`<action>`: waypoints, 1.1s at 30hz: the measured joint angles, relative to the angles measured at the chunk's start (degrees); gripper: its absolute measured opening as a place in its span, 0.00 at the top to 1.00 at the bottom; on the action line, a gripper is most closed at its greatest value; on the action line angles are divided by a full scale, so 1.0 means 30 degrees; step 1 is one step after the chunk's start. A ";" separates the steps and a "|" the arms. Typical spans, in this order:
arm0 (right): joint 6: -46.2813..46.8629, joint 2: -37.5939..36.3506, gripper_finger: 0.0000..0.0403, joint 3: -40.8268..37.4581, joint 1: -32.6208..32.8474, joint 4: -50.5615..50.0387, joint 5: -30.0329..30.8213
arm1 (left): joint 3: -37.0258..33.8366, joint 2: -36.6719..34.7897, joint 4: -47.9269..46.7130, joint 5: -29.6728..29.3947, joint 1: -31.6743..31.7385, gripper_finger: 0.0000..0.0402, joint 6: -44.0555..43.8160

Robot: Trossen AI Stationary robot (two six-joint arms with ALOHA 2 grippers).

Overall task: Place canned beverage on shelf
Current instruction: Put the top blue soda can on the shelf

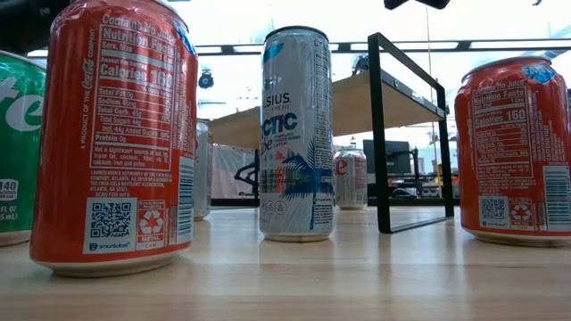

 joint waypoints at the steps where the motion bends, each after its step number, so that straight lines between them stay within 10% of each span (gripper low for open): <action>1: -0.0346 0.0000 0.98 0.0000 0.0000 -0.0001 0.0000 | 0.0003 0.0178 0.0130 0.0000 0.0000 1.00 -0.0103; 17: -0.6882 -0.0015 0.98 -0.0340 0.0022 -0.0020 0.0002 | 0.3520 0.5304 -0.1506 0.0921 -0.1143 1.00 -0.3962; 33: -0.6303 -0.0104 0.98 -0.1944 0.0058 -0.0441 -0.0011 | 1.0471 0.5533 -2.0012 0.1311 -0.3003 1.00 -0.7372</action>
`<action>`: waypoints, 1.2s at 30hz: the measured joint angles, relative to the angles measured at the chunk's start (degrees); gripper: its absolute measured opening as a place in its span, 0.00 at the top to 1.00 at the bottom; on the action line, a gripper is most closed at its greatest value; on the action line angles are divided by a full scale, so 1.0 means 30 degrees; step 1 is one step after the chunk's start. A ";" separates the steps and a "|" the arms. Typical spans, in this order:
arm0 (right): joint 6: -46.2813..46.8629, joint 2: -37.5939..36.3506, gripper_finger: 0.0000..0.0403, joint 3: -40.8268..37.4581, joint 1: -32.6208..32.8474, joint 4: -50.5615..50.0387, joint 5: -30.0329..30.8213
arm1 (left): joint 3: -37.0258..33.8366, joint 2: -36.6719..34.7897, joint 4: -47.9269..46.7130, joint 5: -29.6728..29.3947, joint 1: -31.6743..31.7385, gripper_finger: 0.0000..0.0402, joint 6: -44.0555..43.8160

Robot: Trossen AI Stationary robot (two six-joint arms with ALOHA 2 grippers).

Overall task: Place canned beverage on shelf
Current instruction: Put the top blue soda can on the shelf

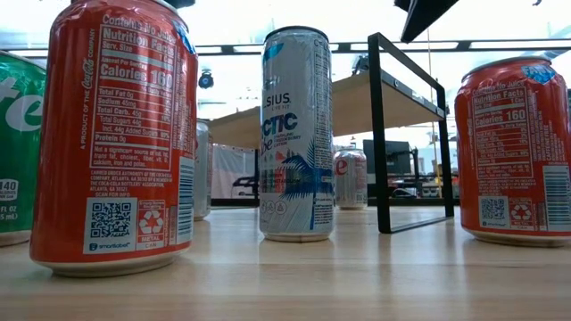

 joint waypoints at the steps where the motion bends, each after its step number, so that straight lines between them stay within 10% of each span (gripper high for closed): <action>1: 0.0120 -0.0014 0.98 -0.0022 0.0000 -0.0028 -0.0035 | 0.0348 0.0039 -0.0839 0.0000 -0.0148 1.00 -0.0023; 9: 0.1605 -0.0122 0.98 -0.0155 0.0121 -0.0987 -0.0135 | 0.2363 0.0447 -0.5319 -0.0015 -0.0896 1.00 -0.0656; 36: 0.5957 -0.0129 0.98 -0.0840 0.5476 -0.0160 0.1039 | 0.2891 0.1342 -0.6159 -0.0241 -0.1732 1.00 -0.2014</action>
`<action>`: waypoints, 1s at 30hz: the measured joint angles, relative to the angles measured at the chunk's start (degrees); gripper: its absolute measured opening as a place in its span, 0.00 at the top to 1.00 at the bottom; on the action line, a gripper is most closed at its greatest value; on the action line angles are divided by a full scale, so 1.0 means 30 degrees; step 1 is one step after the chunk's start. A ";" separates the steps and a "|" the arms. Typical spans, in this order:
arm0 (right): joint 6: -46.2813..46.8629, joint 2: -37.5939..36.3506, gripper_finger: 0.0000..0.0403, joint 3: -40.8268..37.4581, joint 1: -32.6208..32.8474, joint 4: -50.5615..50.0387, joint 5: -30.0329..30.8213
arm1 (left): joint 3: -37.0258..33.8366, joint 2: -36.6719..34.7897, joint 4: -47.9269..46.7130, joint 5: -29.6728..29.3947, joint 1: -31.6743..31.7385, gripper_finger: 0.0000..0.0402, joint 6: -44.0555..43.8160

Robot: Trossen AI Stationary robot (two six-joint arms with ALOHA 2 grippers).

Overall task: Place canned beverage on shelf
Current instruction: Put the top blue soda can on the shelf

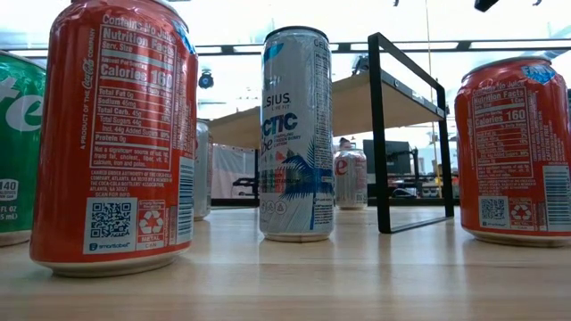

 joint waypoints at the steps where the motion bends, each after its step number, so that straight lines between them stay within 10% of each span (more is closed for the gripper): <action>1: 0.0000 0.0000 0.98 -0.0007 0.0113 0.0062 -0.0001 | 0.0000 0.0075 0.0004 -0.0208 0.0000 1.00 0.0050; 30: -0.0386 0.0007 0.98 -0.0306 0.0738 0.1844 0.1376 | 0.0124 0.0759 -0.0130 -0.1325 0.0029 1.00 0.2436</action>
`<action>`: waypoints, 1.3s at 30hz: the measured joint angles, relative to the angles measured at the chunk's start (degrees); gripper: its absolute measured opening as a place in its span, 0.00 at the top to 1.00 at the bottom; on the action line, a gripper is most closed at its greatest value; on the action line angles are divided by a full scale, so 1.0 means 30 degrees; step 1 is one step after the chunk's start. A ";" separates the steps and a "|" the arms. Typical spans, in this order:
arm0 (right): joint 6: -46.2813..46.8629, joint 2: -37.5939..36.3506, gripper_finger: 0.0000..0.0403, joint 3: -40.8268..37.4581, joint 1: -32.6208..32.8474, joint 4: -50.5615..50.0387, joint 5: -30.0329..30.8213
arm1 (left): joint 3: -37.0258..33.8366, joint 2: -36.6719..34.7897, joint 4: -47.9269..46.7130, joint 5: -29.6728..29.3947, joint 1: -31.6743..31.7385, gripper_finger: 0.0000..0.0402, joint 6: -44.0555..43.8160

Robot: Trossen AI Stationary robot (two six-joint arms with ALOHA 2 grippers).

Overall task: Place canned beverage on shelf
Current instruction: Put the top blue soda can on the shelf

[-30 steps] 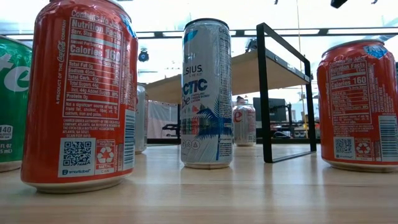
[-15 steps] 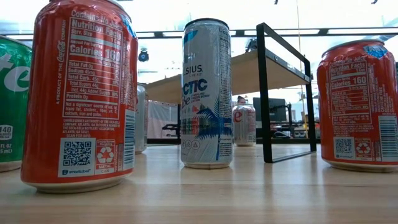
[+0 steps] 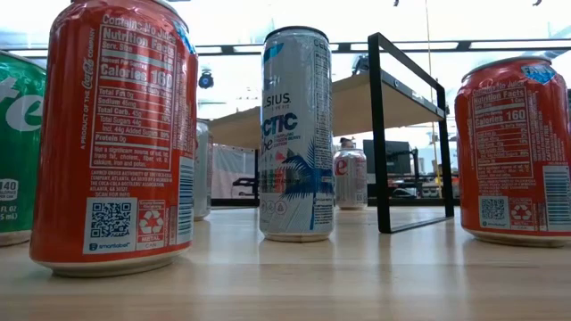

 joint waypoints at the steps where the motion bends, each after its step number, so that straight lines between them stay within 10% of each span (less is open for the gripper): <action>1: 0.0000 0.0000 0.98 -0.0096 0.0000 0.0124 0.0234 | 0.0000 0.0000 0.0000 -0.0246 0.0000 1.00 0.0144; 16: -0.5679 0.0015 0.98 -0.3637 0.0073 0.8162 0.1096 | 0.0000 -0.0007 0.0007 -0.1793 0.0007 1.00 0.0742; 39: -0.7369 0.0138 0.98 -0.4073 -0.0056 1.0459 0.1171 | 0.0000 -0.0015 -0.0876 0.0110 -0.0013 1.00 -0.0290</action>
